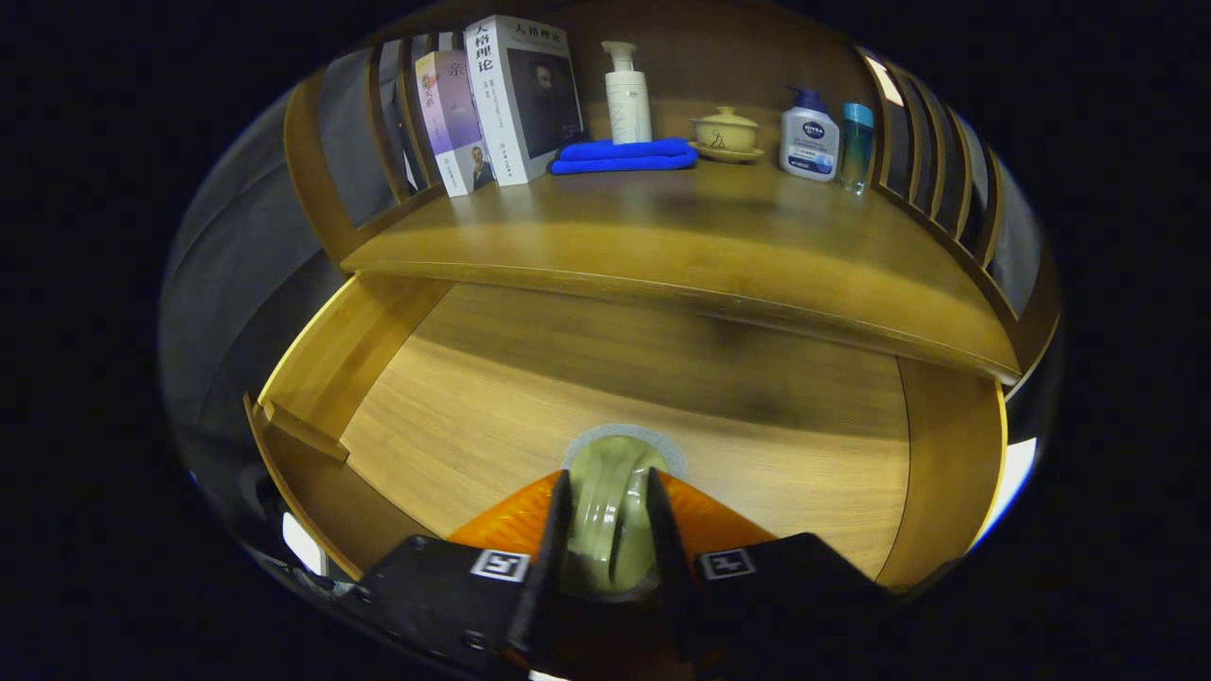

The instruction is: Pull open the drawer, take out the items inside it, and place them on the countertop above the cabinet.

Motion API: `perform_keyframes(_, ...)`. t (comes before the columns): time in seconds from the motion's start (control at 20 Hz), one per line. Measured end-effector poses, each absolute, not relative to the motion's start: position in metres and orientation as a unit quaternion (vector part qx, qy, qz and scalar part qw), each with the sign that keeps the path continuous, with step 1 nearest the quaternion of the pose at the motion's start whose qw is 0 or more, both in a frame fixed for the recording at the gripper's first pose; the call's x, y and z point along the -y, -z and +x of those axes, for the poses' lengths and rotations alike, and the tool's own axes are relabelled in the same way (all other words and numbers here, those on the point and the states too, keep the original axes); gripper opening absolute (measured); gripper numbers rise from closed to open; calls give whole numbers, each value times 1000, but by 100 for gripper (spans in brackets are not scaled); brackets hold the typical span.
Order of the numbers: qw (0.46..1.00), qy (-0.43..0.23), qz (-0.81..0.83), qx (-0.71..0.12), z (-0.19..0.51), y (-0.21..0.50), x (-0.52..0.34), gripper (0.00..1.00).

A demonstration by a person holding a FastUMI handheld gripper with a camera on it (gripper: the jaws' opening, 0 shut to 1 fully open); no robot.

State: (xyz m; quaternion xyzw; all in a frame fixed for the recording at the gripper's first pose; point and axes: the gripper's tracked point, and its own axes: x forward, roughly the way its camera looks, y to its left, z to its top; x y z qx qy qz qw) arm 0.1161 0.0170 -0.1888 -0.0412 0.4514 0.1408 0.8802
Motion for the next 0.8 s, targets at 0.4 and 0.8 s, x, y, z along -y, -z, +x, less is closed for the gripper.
perform_keyframes(0.4, 901, -139, -63, -407, 123, 174, -14, 21)
perform_keyframes(0.8, 927, -173, -80, -324, 120, 125, -39, 21)
